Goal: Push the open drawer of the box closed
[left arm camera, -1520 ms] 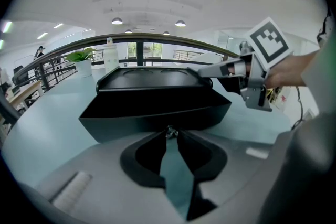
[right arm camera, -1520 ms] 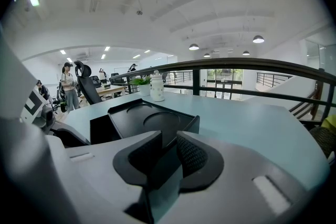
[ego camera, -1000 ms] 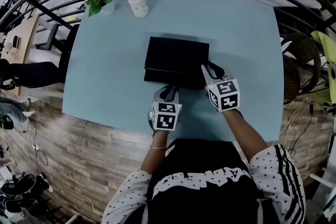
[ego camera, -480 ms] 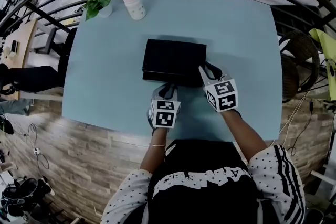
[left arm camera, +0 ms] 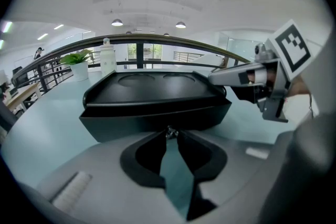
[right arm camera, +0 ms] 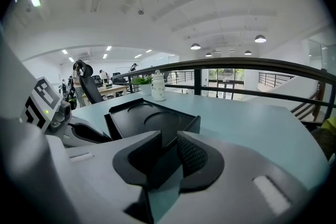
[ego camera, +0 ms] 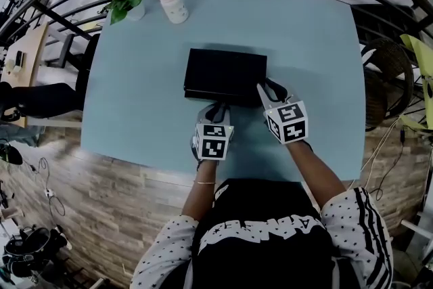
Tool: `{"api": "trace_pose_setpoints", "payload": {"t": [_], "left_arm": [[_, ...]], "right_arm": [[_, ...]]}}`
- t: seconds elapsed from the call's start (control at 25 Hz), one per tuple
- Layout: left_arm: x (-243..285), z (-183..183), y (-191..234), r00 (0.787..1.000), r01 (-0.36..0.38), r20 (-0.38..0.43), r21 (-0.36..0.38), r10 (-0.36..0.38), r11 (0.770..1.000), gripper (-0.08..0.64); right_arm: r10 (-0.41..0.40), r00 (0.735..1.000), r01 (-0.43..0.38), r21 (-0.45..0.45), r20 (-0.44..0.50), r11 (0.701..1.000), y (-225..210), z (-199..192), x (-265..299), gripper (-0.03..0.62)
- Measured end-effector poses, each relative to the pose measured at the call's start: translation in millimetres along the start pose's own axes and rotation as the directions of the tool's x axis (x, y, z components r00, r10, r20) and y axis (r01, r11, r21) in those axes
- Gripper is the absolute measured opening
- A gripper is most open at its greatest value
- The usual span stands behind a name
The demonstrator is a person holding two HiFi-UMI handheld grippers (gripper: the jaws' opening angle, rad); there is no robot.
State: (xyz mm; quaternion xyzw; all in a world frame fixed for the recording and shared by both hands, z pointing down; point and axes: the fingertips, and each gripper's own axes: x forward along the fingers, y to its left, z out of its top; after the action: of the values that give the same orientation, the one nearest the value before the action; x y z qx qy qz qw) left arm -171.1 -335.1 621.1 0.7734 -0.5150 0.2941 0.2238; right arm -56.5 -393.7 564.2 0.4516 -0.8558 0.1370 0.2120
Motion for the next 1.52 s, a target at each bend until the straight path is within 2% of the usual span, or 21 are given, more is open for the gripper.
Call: {"api": "trace_pose_setpoints", "payload": {"t": [1.04, 1.52], "left_arm": [[12.6, 12.5, 5.4, 1.0, 0.015, 0.023, 0.0, -0.015, 1.0, 0.0], [9.5, 14.0, 2.5, 0.997, 0.032, 0.072, -0.032, -0.03, 0.999, 0.0]], "right_arm": [[-0.01, 1.0, 0.01, -0.003, 0.001, 1.0, 0.8, 0.6, -1.2, 0.074], [-0.013, 1.0, 0.013, 0.002, 0.0, 1.0, -0.6, -0.8, -1.6, 0.075]]}}
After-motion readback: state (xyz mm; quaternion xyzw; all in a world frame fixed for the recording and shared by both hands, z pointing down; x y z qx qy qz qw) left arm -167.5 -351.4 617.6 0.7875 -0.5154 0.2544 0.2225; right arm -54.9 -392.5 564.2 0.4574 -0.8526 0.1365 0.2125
